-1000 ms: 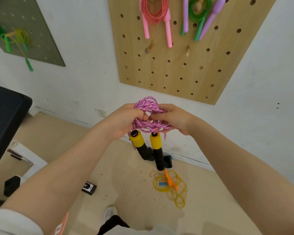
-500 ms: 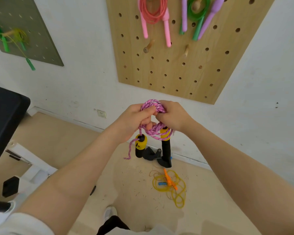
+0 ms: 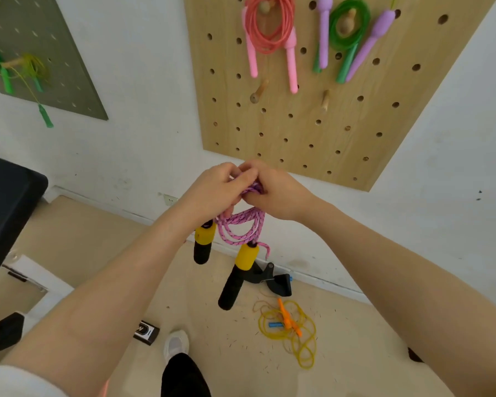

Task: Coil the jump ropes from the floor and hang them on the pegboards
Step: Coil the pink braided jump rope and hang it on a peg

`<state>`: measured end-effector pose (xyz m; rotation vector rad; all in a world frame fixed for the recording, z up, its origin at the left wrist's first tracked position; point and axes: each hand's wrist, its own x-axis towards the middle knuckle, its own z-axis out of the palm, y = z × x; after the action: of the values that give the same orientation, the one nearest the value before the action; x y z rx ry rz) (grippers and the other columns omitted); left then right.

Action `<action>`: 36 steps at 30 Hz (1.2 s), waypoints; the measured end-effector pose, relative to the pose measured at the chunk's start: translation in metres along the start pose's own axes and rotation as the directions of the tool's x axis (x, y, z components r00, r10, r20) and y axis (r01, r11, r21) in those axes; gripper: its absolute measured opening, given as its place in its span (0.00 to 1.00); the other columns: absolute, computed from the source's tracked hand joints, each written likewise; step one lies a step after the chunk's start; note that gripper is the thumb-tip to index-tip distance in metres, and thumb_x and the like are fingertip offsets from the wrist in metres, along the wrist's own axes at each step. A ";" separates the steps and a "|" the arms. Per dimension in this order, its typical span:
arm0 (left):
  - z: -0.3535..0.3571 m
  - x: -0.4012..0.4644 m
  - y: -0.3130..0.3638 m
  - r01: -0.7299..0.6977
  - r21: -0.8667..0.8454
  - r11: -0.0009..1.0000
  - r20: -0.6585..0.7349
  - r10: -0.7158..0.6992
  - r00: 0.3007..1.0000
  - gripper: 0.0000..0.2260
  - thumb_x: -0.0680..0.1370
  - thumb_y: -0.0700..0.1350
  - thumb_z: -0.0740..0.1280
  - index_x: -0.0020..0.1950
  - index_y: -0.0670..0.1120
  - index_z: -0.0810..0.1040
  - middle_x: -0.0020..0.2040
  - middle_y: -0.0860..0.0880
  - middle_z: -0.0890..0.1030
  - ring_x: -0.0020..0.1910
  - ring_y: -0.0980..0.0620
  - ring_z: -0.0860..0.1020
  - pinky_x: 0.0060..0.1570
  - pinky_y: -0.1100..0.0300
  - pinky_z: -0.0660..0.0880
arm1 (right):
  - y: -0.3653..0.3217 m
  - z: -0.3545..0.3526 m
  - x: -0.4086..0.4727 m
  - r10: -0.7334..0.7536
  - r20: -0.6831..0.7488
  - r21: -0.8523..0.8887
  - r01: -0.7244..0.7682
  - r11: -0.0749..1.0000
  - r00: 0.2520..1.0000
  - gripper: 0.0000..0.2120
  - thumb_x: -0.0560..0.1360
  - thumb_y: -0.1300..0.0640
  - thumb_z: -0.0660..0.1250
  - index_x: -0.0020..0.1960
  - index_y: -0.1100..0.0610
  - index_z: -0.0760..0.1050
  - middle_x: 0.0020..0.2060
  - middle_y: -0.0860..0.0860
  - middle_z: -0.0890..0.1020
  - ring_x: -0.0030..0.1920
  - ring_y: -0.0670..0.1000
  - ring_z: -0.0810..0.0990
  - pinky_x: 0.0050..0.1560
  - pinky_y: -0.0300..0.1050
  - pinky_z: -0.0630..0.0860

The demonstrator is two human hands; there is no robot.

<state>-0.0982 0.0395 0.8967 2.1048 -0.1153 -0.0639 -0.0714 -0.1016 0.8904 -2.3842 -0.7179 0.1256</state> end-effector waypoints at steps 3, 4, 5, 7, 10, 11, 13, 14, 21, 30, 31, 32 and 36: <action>-0.021 0.013 -0.014 0.028 -0.355 0.935 0.054 -0.010 0.999 0.11 0.78 0.50 0.62 0.47 0.44 0.78 0.31 0.52 0.79 0.30 0.55 0.77 0.36 0.61 0.74 | 0.007 -0.002 0.023 0.013 -0.053 -0.034 -0.014 0.999 0.999 0.07 0.78 0.59 0.60 0.47 0.63 0.71 0.36 0.56 0.77 0.34 0.52 0.71 0.34 0.46 0.65; -0.028 0.019 -0.022 0.038 -0.450 0.892 0.086 0.001 0.996 0.08 0.77 0.47 0.63 0.50 0.45 0.78 0.33 0.52 0.80 0.32 0.55 0.78 0.38 0.61 0.74 | 0.006 -0.003 0.032 0.028 -0.065 -0.037 -0.030 0.999 0.998 0.09 0.79 0.57 0.59 0.46 0.63 0.71 0.36 0.56 0.77 0.34 0.52 0.72 0.34 0.46 0.65; -0.034 0.025 -0.030 0.038 -0.538 0.842 0.124 0.035 0.992 0.08 0.76 0.45 0.66 0.52 0.45 0.78 0.34 0.52 0.80 0.33 0.56 0.77 0.39 0.62 0.74 | 0.004 -0.004 0.042 0.032 -0.079 -0.039 -0.036 0.999 0.996 0.10 0.80 0.56 0.58 0.46 0.62 0.71 0.35 0.57 0.77 0.33 0.52 0.72 0.33 0.46 0.65; -0.042 0.036 -0.043 0.034 -0.688 0.725 0.181 0.126 0.975 0.18 0.68 0.43 0.74 0.56 0.45 0.75 0.36 0.53 0.80 0.36 0.57 0.78 0.39 0.63 0.75 | 0.000 -0.003 0.061 0.032 -0.120 -0.032 -0.036 0.999 0.992 0.11 0.80 0.56 0.56 0.42 0.61 0.70 0.33 0.56 0.76 0.32 0.52 0.71 0.33 0.46 0.66; -0.054 0.056 -0.054 -0.015 -0.733 0.680 0.177 0.212 0.961 0.27 0.64 0.35 0.71 0.61 0.46 0.71 0.43 0.52 0.83 0.45 0.55 0.81 0.44 0.61 0.78 | -0.002 0.002 0.097 0.105 -0.217 -0.030 -0.114 0.993 0.971 0.13 0.79 0.57 0.56 0.36 0.58 0.65 0.27 0.53 0.72 0.30 0.52 0.69 0.33 0.48 0.65; -0.059 0.064 -0.055 -0.037 -0.725 0.688 0.163 0.224 0.961 0.28 0.65 0.30 0.69 0.62 0.46 0.70 0.44 0.51 0.83 0.46 0.54 0.81 0.45 0.60 0.78 | -0.003 0.003 0.110 0.143 -0.250 -0.039 -0.158 0.987 0.957 0.13 0.78 0.57 0.56 0.35 0.58 0.64 0.27 0.52 0.71 0.29 0.52 0.68 0.32 0.47 0.65; -0.071 0.083 -0.057 -0.058 -0.707 0.705 0.130 0.210 0.969 0.28 0.68 0.26 0.67 0.63 0.47 0.70 0.43 0.52 0.83 0.44 0.55 0.81 0.44 0.61 0.78 | -0.006 0.005 0.136 0.224 -0.307 -0.091 -0.262 0.961 0.925 0.14 0.78 0.55 0.56 0.34 0.58 0.64 0.27 0.52 0.70 0.29 0.52 0.68 0.30 0.44 0.63; -0.077 0.094 -0.058 -0.056 -0.695 0.717 0.111 0.183 0.977 0.27 0.69 0.26 0.66 0.63 0.47 0.70 0.43 0.53 0.82 0.42 0.55 0.81 0.43 0.62 0.78 | -0.009 0.007 0.149 0.264 -0.331 -0.140 -0.324 0.936 0.906 0.16 0.78 0.53 0.56 0.33 0.58 0.64 0.28 0.52 0.70 0.29 0.51 0.68 0.28 0.43 0.63; -0.138 0.161 -0.080 -0.139 -0.513 0.847 -0.060 0.126 0.990 0.15 0.74 0.36 0.69 0.57 0.49 0.74 0.46 0.52 0.81 0.42 0.58 0.81 0.42 0.65 0.78 | -0.025 0.022 0.238 0.438 -0.277 0.137 -0.416 0.899 0.855 0.16 0.76 0.56 0.58 0.30 0.58 0.65 0.25 0.51 0.70 0.28 0.51 0.67 0.29 0.42 0.63; -0.217 0.232 -0.147 0.077 -0.609 0.790 -0.085 -0.161 0.983 0.08 0.76 0.37 0.62 0.42 0.47 0.79 0.35 0.49 0.78 0.37 0.48 0.76 0.40 0.55 0.71 | -0.030 0.038 0.328 0.135 0.054 0.679 -0.135 0.721 0.989 0.05 0.76 0.63 0.65 0.48 0.59 0.79 0.40 0.55 0.82 0.45 0.52 0.81 0.54 0.45 0.78; -0.222 0.238 -0.152 0.092 -0.656 0.749 -0.055 -0.169 0.984 0.08 0.77 0.38 0.61 0.41 0.45 0.78 0.34 0.48 0.78 0.37 0.47 0.76 0.40 0.54 0.70 | -0.030 0.039 0.339 0.112 0.083 0.731 -0.137 0.668 0.990 0.08 0.76 0.63 0.63 0.42 0.57 0.80 0.37 0.55 0.81 0.44 0.53 0.81 0.52 0.44 0.77; -0.229 0.242 -0.156 0.099 -0.704 0.703 -0.014 -0.153 0.988 0.09 0.77 0.38 0.60 0.39 0.43 0.77 0.34 0.48 0.77 0.36 0.47 0.76 0.39 0.56 0.70 | -0.030 0.040 0.351 0.099 0.104 0.776 -0.143 0.615 0.990 0.13 0.76 0.62 0.62 0.34 0.55 0.79 0.34 0.55 0.79 0.42 0.52 0.81 0.49 0.42 0.77; -0.260 0.257 -0.164 0.085 -0.886 0.455 0.065 -0.060 0.996 0.15 0.74 0.43 0.58 0.28 0.45 0.74 0.29 0.49 0.78 0.34 0.51 0.79 0.41 0.58 0.74 | -0.041 0.044 0.408 -0.015 0.193 0.821 -0.153 0.549 0.981 0.21 0.78 0.58 0.59 0.29 0.50 0.79 0.22 0.48 0.72 0.32 0.47 0.77 0.43 0.38 0.75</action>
<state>0.1902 0.3170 0.8884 1.0140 0.0082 -0.1648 0.2438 0.1632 0.9161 -1.4574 -0.4691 0.5930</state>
